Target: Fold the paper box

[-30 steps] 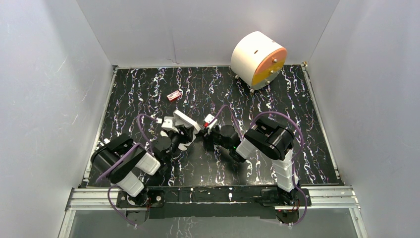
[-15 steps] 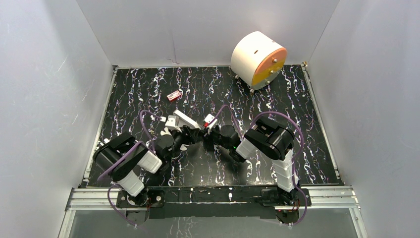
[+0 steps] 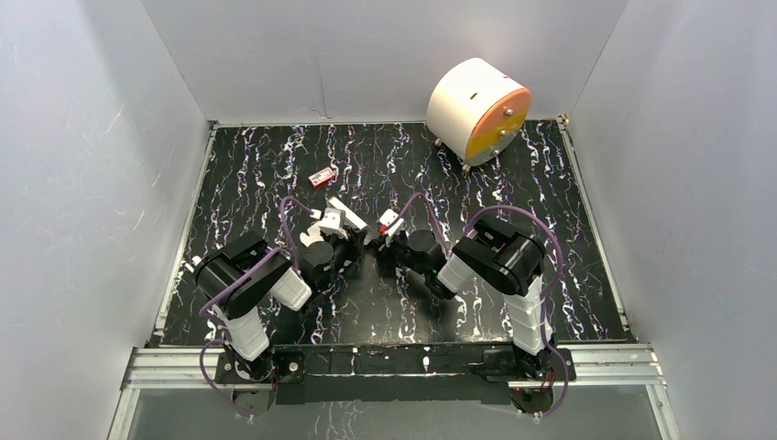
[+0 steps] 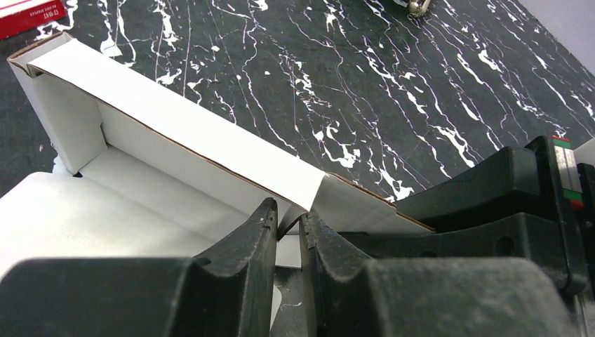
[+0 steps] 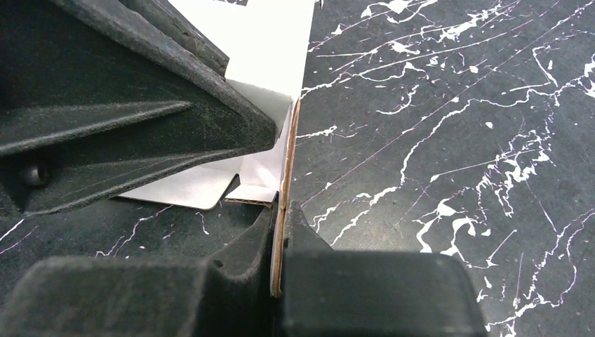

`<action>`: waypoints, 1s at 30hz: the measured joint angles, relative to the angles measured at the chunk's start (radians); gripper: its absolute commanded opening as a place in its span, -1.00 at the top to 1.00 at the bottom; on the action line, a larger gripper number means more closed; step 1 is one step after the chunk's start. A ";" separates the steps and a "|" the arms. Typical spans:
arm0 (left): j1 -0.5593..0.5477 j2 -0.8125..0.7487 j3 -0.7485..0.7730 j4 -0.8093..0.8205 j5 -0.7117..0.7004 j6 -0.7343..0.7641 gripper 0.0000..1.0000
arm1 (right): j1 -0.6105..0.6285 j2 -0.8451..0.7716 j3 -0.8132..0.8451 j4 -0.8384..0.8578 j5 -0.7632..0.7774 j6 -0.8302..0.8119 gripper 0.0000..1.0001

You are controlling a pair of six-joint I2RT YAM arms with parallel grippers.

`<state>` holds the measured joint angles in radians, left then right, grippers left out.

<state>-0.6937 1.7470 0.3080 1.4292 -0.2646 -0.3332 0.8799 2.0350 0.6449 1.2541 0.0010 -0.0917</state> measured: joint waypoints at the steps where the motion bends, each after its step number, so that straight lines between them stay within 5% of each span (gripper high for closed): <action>1: -0.002 0.004 0.002 0.002 -0.003 0.007 0.69 | 0.000 0.000 0.000 0.000 0.000 0.000 1.00; 10: -0.003 0.023 0.000 0.037 -0.034 0.055 0.20 | -0.003 -0.019 -0.002 -0.026 0.011 0.000 1.00; 19: 0.008 -0.125 -0.098 0.029 -0.033 0.014 -0.16 | -0.001 -0.031 -0.008 -0.034 -0.009 -0.003 1.00; 30: 0.208 -0.312 -0.125 -0.085 0.064 -0.344 -0.31 | -0.003 -0.047 -0.023 -0.041 -0.014 -0.014 1.00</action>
<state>-0.4854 1.4353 0.1833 1.3441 -0.2005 -0.6769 0.8764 1.9884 0.6224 1.2129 -0.0128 -0.1055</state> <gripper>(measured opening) 0.662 0.073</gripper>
